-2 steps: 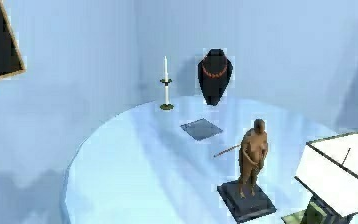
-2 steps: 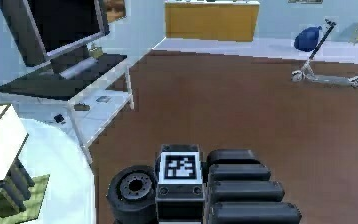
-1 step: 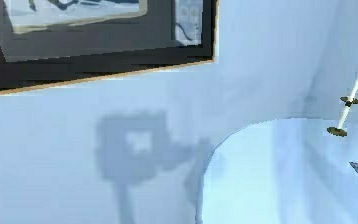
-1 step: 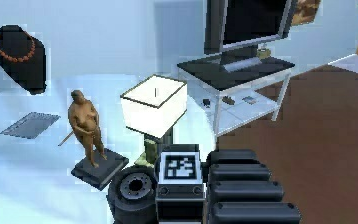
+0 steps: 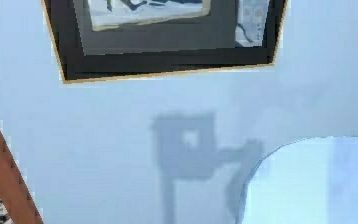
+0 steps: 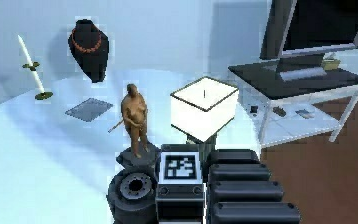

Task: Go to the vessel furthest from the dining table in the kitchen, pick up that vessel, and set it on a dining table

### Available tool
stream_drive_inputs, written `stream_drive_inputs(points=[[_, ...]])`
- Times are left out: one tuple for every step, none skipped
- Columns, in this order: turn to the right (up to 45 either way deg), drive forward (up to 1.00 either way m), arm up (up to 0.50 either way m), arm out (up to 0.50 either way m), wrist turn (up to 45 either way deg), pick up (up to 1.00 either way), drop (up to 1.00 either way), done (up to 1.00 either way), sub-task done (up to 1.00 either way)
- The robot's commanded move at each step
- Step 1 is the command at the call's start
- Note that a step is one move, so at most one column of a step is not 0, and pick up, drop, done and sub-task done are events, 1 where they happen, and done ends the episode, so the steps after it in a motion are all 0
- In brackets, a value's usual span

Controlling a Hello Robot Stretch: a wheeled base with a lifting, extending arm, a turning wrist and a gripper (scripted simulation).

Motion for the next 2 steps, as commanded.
stream_drive_inputs(points=[[0.0, 0.00, 0.00, 0.48, 0.0, 0.00, 0.00, 0.00, 0.00], [0.0, 0.00, 0.00, 0.00, 39.0, 0.00, 0.00, 0.00, 0.00]])
